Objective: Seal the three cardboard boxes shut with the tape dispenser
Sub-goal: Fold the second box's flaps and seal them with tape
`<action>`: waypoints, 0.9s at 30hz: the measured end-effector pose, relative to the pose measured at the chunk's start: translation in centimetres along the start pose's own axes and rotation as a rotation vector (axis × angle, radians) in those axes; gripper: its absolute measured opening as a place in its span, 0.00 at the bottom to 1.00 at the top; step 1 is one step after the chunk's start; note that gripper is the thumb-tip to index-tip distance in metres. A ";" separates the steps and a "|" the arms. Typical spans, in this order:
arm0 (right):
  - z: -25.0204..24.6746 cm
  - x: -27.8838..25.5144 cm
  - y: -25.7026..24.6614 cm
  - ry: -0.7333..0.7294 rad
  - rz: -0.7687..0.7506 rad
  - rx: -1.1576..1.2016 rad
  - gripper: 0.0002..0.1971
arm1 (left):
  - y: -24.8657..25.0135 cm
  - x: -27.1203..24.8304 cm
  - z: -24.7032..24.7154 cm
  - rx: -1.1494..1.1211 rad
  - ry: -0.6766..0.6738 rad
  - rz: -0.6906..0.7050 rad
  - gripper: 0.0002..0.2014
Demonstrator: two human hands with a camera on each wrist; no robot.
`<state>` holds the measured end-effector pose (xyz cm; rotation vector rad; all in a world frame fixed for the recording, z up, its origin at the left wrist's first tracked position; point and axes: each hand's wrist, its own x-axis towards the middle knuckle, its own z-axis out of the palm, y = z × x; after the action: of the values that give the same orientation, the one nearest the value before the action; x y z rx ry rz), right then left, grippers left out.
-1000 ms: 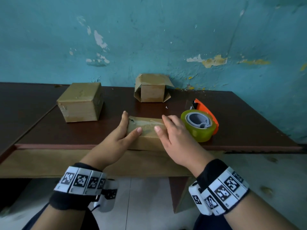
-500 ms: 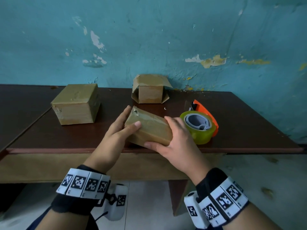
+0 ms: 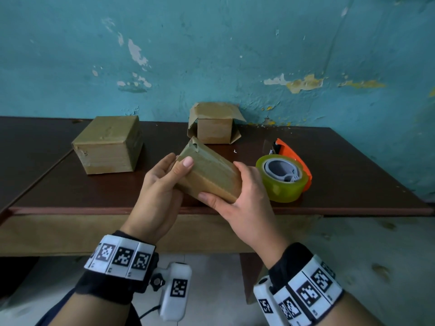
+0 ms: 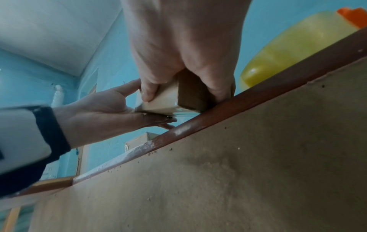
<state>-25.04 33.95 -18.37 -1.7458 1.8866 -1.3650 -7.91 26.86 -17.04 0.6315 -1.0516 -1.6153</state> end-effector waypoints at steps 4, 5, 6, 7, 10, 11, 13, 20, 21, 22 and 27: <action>0.5 -0.1 0.3 -0.001 -0.009 0.010 0.55 | 0.0 -0.2 0.1 0.019 -0.058 0.016 0.31; 0.6 -0.1 0.3 -0.007 -0.007 0.015 0.55 | 0.1 -0.3 0.1 0.011 -0.056 0.016 0.34; 0.6 -0.1 0.3 -0.012 0.000 0.027 0.55 | 0.1 -0.3 0.1 -0.006 -0.059 0.026 0.38; 0.6 -0.1 0.2 -0.018 0.010 0.051 0.55 | 0.2 -0.4 0.3 -0.018 -0.056 0.047 0.43; 1.0 0.1 -0.1 -0.047 0.008 0.187 0.47 | 0.0 -0.8 0.8 -0.022 -0.054 0.140 0.52; 1.2 0.0 -0.1 -0.068 -0.004 0.246 0.41 | -0.2 -1.0 1.1 0.060 -0.087 0.181 0.51; 1.4 -0.3 -0.5 -0.125 -0.007 0.301 0.32 | -0.9 -1.3 1.9 0.358 -0.185 0.300 0.41; 0.6 -0.5 -1.1 -0.283 0.061 0.378 0.26 | -1.6 -0.1 0.2 0.796 -0.270 0.502 0.34; 0.4 -0.4 -1.3 -0.261 0.053 0.429 0.22 | -1.4 0.1 -0.3 0.854 -0.273 0.531 0.32; 0.3 -0.3 -1.4 -0.233 0.058 0.514 0.20 | -1.1 0.4 -0.8 0.930 -0.252 0.573 0.29; -0.7 0.4 -1.2 -0.107 0.150 0.879 0.44 | 0.4 0.8 -2.1 1.273 -0.185 0.670 0.24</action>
<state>-24.84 34.08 -16.97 -1.1643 1.0492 -1.6361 -6.22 25.42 -17.56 0.7884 -2.1358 -0.2781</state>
